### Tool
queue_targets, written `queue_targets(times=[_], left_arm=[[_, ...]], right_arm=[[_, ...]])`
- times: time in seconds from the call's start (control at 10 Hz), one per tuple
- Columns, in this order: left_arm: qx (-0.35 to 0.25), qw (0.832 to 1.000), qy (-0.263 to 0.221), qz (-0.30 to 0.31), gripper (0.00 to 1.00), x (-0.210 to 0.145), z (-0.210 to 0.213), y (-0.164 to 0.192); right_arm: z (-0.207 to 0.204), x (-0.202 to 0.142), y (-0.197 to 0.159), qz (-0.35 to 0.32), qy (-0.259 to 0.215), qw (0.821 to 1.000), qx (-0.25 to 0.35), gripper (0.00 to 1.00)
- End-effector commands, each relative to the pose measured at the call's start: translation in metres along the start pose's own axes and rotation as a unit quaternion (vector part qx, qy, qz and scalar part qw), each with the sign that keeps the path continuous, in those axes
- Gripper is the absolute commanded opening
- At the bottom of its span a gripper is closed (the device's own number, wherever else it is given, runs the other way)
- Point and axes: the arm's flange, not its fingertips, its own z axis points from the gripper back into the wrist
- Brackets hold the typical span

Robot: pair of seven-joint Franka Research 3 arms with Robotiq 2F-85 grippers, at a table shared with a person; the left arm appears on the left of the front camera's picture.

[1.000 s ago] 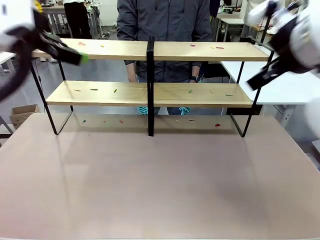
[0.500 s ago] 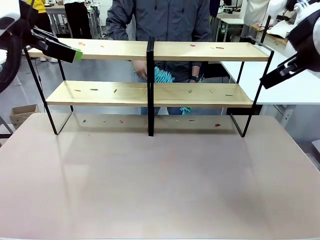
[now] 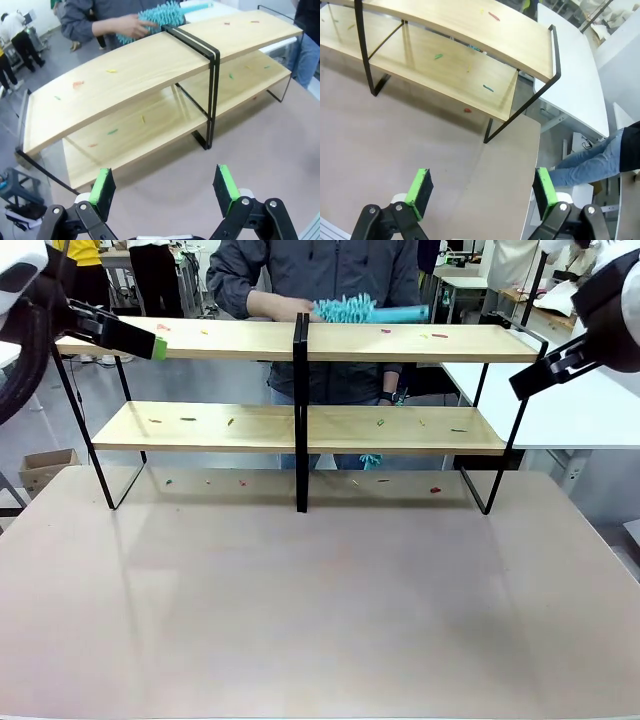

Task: Clean the shelves.
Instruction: Pick up the Duster when the human hands it over.

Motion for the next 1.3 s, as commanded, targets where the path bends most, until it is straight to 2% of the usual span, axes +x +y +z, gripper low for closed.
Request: queue_targets(times=[0.0, 0.1, 0.5, 0.8, 0.9, 1.0, 1.2], left_arm=[[0.013, 0.999, 0.01, 0.033, 1.0, 0.003, 0.005, -0.013], [0.012, 0.999, 0.014, 0.048, 1.0, -0.002, 0.009, -0.014], [0.01, 0.999, 0.027, 0.013, 1.0, -0.006, 0.005, -0.021], [0.022, 0.999, 0.033, 0.016, 1.0, 0.0, 0.003, -0.026], [0.007, 1.0, 0.027, 0.014, 1.0, -0.002, 0.003, -0.023], [0.007, 1.0, 0.027, 0.014, 1.0, -0.002, 0.003, -0.023], [0.007, 1.0, 0.027, 0.014, 1.0, -0.002, 0.003, -0.023]], right_arm=[[-0.01, -0.002, -0.002, -0.021, -0.009, 1.0, 0.013, 1.0], [-0.01, -0.003, -0.003, -0.021, -0.011, 1.0, 0.013, 1.0], [-0.014, -0.005, -0.005, -0.027, -0.014, 0.999, 0.012, 1.0], [-0.01, -0.002, -0.001, -0.035, -0.027, 0.999, 0.014, 1.0], [-0.002, 0.002, 0.004, -0.059, -0.021, 0.998, 0.029, 1.0], [0.009, 0.007, 0.011, -0.11, -0.007, 0.991, 0.069, 1.0], [0.034, 0.015, 0.02, -0.183, 0.007, 0.98, 0.079, 1.0]])
